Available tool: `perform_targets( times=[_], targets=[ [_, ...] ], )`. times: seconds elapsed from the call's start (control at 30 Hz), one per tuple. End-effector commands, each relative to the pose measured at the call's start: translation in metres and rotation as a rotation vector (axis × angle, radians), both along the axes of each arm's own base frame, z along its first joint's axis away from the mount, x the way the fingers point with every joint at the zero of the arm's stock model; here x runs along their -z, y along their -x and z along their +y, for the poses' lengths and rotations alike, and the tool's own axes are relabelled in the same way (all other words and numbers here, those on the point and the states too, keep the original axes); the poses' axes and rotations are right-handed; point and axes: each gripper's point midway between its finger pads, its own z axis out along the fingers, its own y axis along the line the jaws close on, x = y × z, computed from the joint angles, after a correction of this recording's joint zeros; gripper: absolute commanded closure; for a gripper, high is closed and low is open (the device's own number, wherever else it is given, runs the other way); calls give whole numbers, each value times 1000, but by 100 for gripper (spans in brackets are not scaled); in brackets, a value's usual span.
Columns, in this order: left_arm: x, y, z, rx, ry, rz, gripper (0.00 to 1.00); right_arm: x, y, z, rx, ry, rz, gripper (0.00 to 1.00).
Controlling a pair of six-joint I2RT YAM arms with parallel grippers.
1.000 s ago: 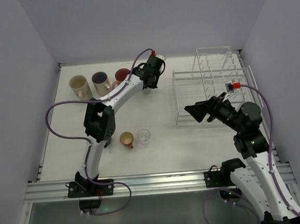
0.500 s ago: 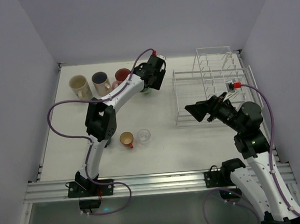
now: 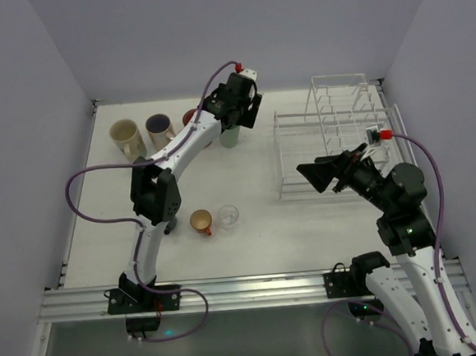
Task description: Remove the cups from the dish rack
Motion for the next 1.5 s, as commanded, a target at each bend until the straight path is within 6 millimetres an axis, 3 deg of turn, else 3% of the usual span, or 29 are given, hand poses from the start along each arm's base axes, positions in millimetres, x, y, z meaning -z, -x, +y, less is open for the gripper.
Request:
perform_targets(
  times=[0.0,0.3,0.5,0.57,0.67,0.8,0.9,0.97,1.0,1.07,1.1,1.13,1.17,1.2,1.23,1.27,1.3,1.33,1.4,1.47],
  targets=[
    [-20,-16,3,18,15,-55,17,-14,1,-2,11,13,-34,1],
    [-29,-17,4,26,28,-71,16,-14,-4,1,2,7,-28,1],
    [-21,-15,4,31,30,-54,16,-15,-4,-1,11,6,-32,1],
    [-30,-13,3,32,57,-66,17,-14,-5,-1,14,7,-28,1],
    [-63,-5,-6,75,141,-113,16,-16,-4,-2,17,8,-29,1],
    [-138,17,-13,129,280,-238,12,-33,1,-8,48,16,-70,1],
    [-194,59,-5,175,389,-318,7,-46,9,-14,77,16,-99,1],
    [-216,84,-3,209,447,-346,5,-52,15,-18,96,16,-111,1],
    [-237,110,5,235,491,-389,2,-63,22,-23,122,10,-143,1],
    [-259,141,14,271,544,-437,0,-67,27,-32,165,26,-152,1],
    [-278,169,30,286,586,-491,0,-80,38,-39,193,25,-190,1],
    [-288,185,40,299,613,-517,0,-85,38,-49,253,26,-197,1],
    [-295,197,50,301,632,-542,0,-85,43,-55,280,43,-191,1],
    [-288,209,58,304,633,-541,0,-96,51,-61,310,37,-218,1],
    [-311,235,83,295,660,-610,0,-101,59,-71,356,31,-241,1],
    [-314,247,94,289,665,-625,0,-102,65,-74,370,38,-252,1],
    [-318,270,117,275,673,-654,0,-107,72,-79,391,32,-270,1],
    [-319,278,134,232,668,-679,0,-111,83,-85,411,22,-299,1],
    [-320,305,167,184,680,-725,0,-106,87,-91,442,17,-304,1],
    [-318,319,190,133,677,-752,0,-99,91,-95,457,6,-306,1]
  ],
)
